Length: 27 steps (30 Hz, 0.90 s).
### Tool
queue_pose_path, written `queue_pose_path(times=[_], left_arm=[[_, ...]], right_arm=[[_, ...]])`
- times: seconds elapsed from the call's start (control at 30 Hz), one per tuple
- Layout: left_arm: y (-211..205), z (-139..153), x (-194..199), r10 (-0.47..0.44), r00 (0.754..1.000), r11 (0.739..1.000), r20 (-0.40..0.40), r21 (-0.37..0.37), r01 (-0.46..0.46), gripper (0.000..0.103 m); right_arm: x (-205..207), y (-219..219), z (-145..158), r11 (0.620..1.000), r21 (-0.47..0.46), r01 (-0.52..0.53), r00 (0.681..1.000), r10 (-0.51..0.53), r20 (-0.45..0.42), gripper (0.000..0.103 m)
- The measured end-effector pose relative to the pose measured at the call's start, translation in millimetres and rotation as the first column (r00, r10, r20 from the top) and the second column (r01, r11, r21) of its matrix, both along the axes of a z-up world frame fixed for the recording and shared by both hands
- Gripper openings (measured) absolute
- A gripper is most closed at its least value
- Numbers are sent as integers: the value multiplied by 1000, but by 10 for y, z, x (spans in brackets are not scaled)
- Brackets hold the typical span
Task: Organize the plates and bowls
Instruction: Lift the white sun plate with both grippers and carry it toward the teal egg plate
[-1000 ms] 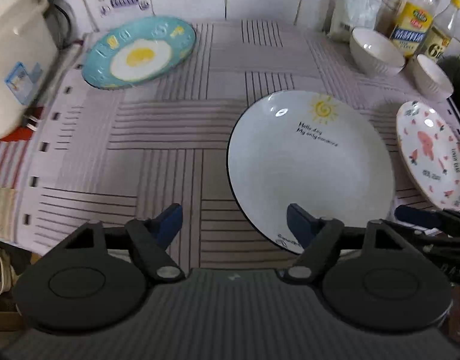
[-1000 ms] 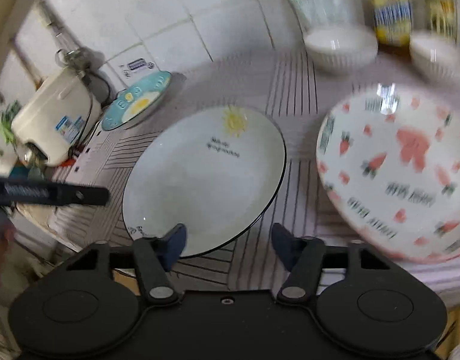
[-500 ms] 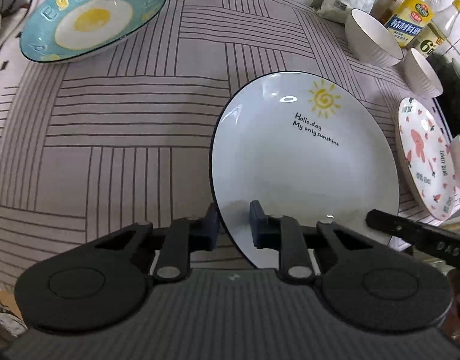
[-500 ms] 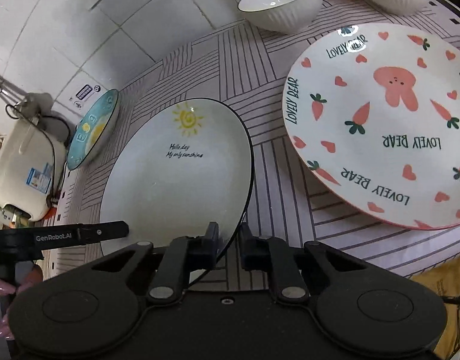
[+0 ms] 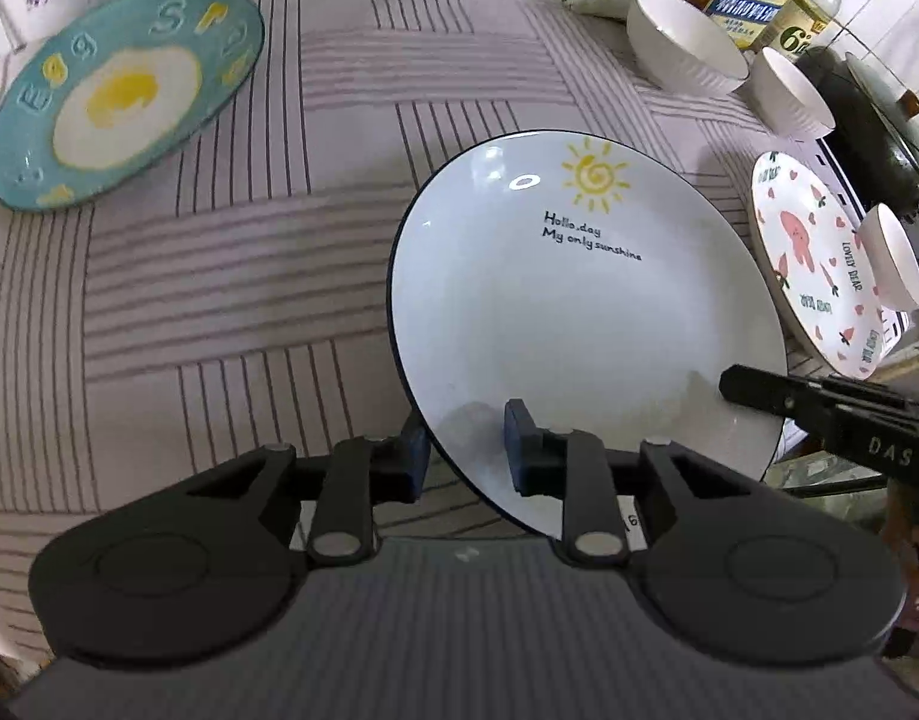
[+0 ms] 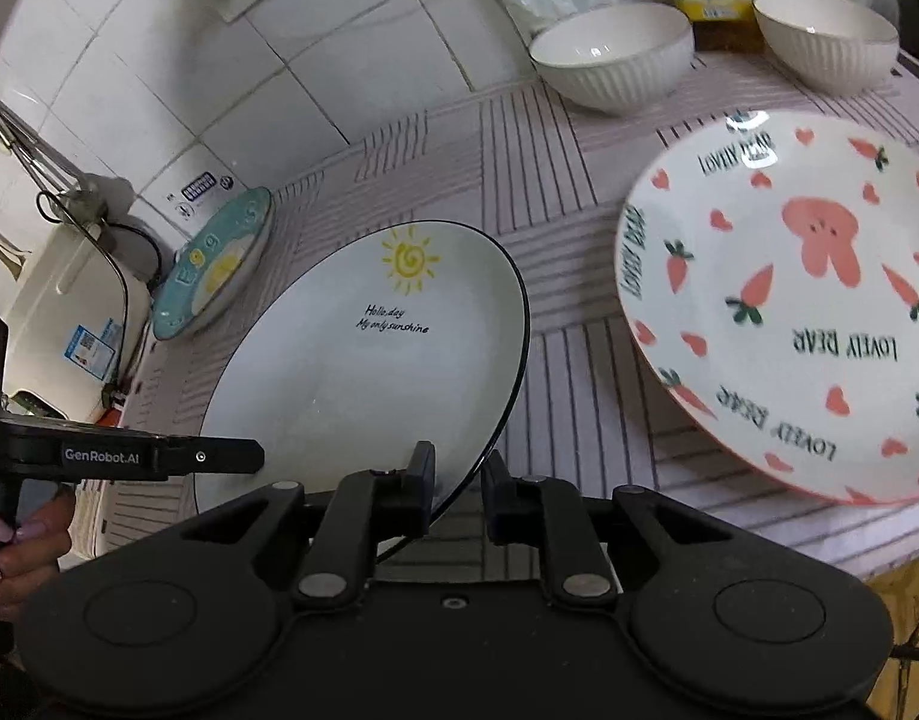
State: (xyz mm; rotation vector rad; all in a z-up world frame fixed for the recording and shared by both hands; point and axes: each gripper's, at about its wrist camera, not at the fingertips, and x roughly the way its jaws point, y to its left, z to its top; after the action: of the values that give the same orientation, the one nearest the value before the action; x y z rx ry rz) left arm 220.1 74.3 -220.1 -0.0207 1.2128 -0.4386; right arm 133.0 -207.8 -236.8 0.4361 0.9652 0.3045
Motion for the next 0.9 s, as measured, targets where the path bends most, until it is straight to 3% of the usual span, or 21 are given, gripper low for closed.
queue_pose_path(times=[0.3,0.47,0.73,0.9], left_arm=[[24,214,457,-4,999,1000,51,-2,4,27],[-1,214,801,-8,999,1000,53,14,7,27],[-47,81,1267,0,1000,999,6,44,0,27],[-47,-31,1394,8,999,1000,-32,21,-7,27]], right_arm=[[413,87,264,999,-32,-25,996,27,81,21],[681,148,240,998,-39,-40,994,44,99,22],[1113,264,122,997,-71,-28,998,32,52,23],[1246,265,96,994,-107,-29,999,32,24,23]])
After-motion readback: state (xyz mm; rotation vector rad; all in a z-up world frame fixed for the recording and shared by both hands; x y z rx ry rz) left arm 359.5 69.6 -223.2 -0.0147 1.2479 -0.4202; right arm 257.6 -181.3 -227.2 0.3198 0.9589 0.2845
